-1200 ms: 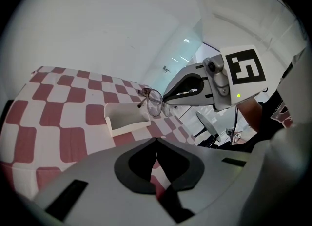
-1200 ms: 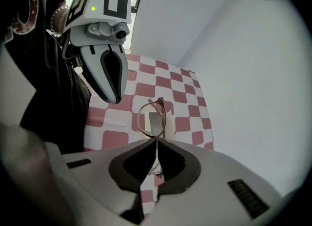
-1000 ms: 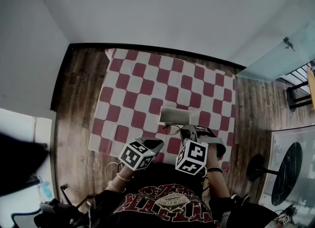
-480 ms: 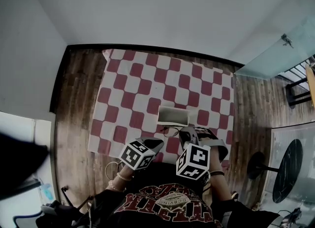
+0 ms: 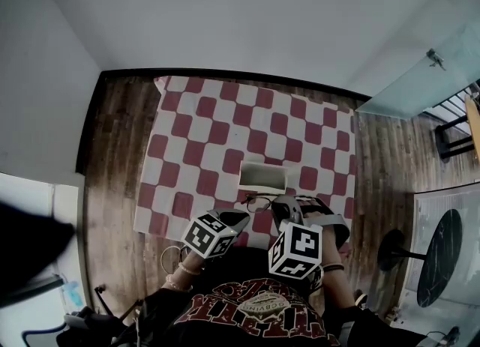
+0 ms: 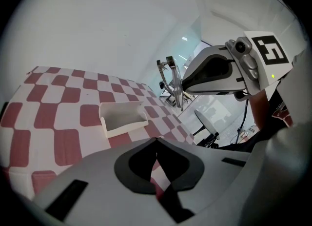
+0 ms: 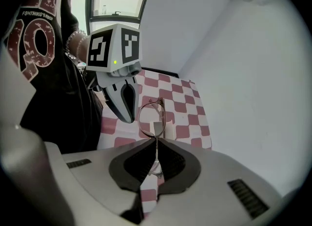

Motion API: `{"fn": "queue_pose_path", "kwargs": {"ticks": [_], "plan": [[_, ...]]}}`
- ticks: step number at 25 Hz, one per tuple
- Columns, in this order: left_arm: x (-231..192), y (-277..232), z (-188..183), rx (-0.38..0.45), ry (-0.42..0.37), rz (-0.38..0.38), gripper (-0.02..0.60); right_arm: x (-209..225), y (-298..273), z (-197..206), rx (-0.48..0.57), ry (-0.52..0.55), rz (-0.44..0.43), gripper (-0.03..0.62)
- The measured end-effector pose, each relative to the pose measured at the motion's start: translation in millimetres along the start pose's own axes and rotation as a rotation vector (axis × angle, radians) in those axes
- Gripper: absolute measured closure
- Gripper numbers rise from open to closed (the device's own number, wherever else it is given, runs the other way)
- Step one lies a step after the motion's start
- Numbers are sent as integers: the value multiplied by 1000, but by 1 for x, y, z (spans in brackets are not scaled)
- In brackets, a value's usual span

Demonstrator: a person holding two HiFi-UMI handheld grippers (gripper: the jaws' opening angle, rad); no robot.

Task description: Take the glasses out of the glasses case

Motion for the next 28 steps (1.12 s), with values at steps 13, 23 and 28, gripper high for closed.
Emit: {"fn": "queue_pose_path", "kwargs": {"ticks": [13, 23, 28], "plan": [[2, -5, 0, -10, -5, 3, 572, 2, 21, -5, 31, 2, -20, 571], [8, -7, -6, -13, -21, 8, 572, 1, 35, -4, 44, 10, -32, 571], [10, -7, -5, -15, -19, 7, 572, 1, 43, -4, 55, 9, -47, 571]]}}
Point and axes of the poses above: the fingertips, and each gripper's own axes: y backward along the fingers, x to its right, z out of its underside, the point moved 4 cm from there along y, backward along the fingers, and after that the axes turned 13 degrees about z, right-handed, at the moved point
